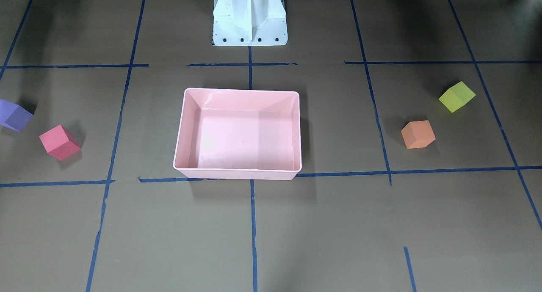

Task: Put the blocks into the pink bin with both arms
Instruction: 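Reach the right gripper down toward the pink cube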

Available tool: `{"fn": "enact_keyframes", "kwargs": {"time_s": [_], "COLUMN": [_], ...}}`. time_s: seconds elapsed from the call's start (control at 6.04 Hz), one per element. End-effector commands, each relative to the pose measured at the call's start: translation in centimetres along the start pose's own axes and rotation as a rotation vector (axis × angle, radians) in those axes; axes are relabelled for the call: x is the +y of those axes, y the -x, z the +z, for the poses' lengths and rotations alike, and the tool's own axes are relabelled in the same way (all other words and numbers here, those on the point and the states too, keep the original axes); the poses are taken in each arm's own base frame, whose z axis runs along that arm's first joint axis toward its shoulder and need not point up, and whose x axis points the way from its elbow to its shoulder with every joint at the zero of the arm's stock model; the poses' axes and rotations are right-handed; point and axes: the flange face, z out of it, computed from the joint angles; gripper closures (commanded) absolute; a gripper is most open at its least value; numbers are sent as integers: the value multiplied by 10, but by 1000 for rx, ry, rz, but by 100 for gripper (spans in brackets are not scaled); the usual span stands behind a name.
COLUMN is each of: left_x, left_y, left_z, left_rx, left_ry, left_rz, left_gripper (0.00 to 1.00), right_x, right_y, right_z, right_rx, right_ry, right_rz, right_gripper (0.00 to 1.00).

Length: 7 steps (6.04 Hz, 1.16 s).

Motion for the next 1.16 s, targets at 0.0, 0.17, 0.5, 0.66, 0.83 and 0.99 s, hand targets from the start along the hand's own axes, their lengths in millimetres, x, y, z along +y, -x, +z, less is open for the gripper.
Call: {"fn": "enact_keyframes", "kwargs": {"time_s": [0.0,0.17,0.5,0.66,0.83,0.99], "left_x": [-1,-1,-2,-2,-2,-2], "left_y": [-3,-4,-5,-5,-5,-5], "left_z": [0,0,-1,-1,-1,-1], "left_rx": [0,1,1,1,1,1], "left_ry": [1,-1,-3,-4,-4,-4], "left_rz": [6,8,11,12,12,14], "left_gripper": [0,0,0,0,0,0], "right_x": [-23,-44,-72,-73,-76,-81], "right_y": [37,71,104,125,138,148], "right_z": [17,32,84,113,124,132], "right_rx": [-14,-21,-29,-24,-1,-6], "right_ry": [27,45,-7,-21,-14,-5], "right_rz": [-104,-181,-278,-283,-294,-304], "right_gripper": [0,0,0,0,0,0]}}
